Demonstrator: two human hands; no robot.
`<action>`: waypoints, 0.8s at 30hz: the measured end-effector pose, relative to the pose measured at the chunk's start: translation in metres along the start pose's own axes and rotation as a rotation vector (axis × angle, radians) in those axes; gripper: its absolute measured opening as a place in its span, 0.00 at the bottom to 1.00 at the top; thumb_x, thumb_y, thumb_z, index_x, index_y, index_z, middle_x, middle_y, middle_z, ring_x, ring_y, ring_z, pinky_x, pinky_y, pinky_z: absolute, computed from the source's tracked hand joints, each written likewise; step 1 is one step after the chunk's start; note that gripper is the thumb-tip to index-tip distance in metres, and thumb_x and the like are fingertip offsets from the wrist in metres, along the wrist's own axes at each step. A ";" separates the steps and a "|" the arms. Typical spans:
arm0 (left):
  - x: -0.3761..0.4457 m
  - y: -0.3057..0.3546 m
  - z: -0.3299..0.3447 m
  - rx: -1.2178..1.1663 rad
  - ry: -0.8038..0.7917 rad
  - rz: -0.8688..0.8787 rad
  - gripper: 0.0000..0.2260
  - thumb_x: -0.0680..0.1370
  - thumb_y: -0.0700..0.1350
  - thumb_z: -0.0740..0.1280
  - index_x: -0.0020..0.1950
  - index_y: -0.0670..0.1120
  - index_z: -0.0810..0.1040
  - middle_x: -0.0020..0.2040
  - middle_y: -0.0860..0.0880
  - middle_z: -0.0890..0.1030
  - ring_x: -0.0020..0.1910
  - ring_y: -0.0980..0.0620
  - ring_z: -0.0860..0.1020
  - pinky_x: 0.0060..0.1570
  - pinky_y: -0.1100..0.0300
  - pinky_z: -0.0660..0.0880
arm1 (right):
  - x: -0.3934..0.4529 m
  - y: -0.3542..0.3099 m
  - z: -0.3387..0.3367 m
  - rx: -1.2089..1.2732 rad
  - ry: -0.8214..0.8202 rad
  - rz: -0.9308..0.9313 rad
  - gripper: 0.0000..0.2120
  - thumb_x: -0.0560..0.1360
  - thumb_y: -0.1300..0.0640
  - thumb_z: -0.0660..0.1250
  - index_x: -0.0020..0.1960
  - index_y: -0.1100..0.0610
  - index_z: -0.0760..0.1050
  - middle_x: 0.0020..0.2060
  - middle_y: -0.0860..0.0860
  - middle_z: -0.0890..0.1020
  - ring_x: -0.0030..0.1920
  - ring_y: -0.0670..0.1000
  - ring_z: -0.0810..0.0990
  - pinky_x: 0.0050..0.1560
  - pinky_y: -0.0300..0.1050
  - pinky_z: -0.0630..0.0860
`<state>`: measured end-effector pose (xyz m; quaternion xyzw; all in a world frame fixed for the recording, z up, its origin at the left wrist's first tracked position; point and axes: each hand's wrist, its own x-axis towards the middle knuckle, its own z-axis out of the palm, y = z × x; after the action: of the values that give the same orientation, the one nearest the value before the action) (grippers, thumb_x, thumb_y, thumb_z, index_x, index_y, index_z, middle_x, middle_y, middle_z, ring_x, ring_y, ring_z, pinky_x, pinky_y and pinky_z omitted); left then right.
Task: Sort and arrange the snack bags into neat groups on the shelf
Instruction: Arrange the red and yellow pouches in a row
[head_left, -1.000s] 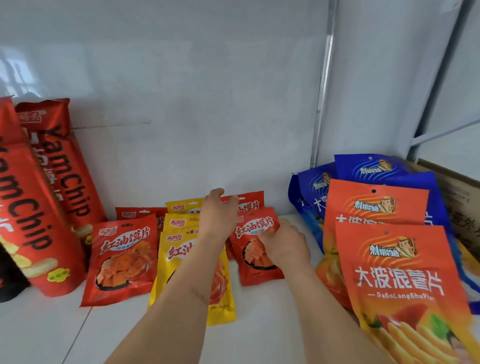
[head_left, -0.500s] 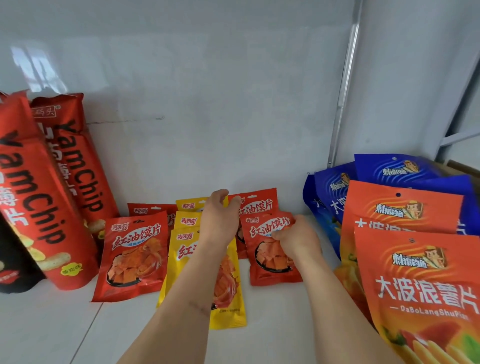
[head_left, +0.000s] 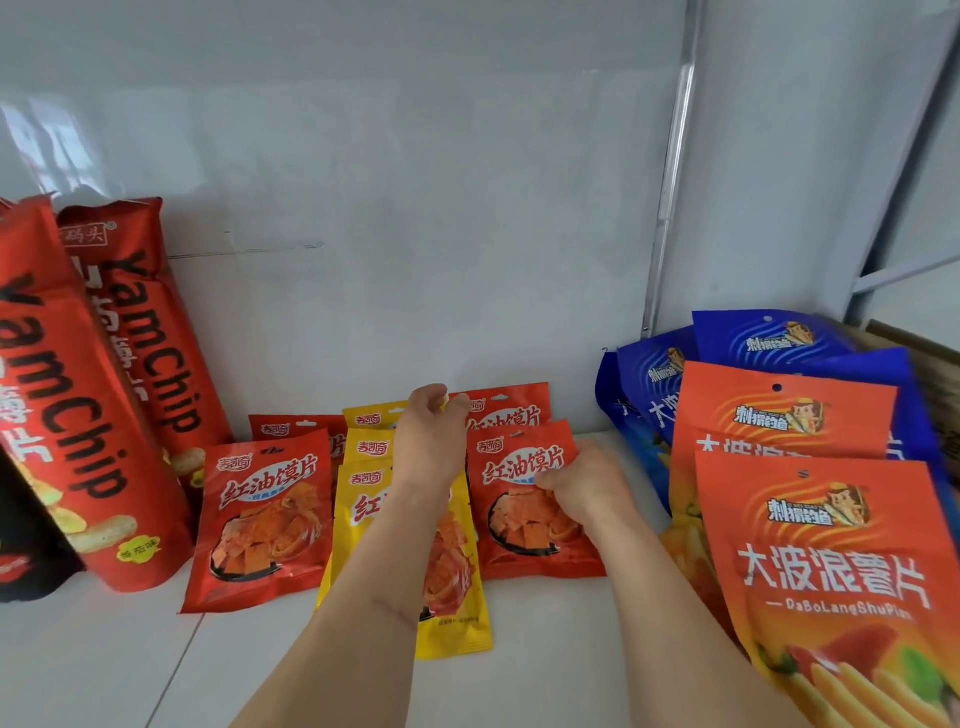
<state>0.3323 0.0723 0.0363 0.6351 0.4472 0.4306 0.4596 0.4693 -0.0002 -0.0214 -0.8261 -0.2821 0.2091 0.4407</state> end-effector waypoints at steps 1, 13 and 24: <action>0.000 0.000 -0.002 -0.004 0.002 0.001 0.19 0.83 0.51 0.63 0.73 0.48 0.71 0.69 0.50 0.75 0.56 0.54 0.71 0.51 0.59 0.70 | 0.000 -0.002 -0.001 0.007 0.001 -0.001 0.11 0.71 0.51 0.73 0.51 0.49 0.77 0.49 0.49 0.84 0.48 0.52 0.83 0.52 0.54 0.80; 0.008 0.012 0.003 -0.091 -0.094 -0.106 0.10 0.82 0.50 0.65 0.61 0.47 0.76 0.54 0.50 0.73 0.53 0.50 0.71 0.50 0.56 0.67 | 0.003 0.018 -0.045 0.630 0.005 0.158 0.11 0.72 0.66 0.72 0.53 0.59 0.79 0.47 0.59 0.85 0.46 0.61 0.84 0.53 0.60 0.81; 0.006 0.030 0.013 -0.395 -0.314 -0.377 0.23 0.83 0.59 0.61 0.56 0.41 0.82 0.48 0.42 0.87 0.47 0.42 0.85 0.54 0.43 0.80 | -0.017 0.009 -0.055 0.806 -0.203 0.060 0.11 0.74 0.63 0.71 0.56 0.57 0.79 0.47 0.56 0.87 0.49 0.59 0.86 0.50 0.55 0.81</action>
<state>0.3511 0.0701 0.0639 0.4982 0.3880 0.3131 0.7093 0.4923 -0.0489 0.0017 -0.5706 -0.1956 0.3958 0.6924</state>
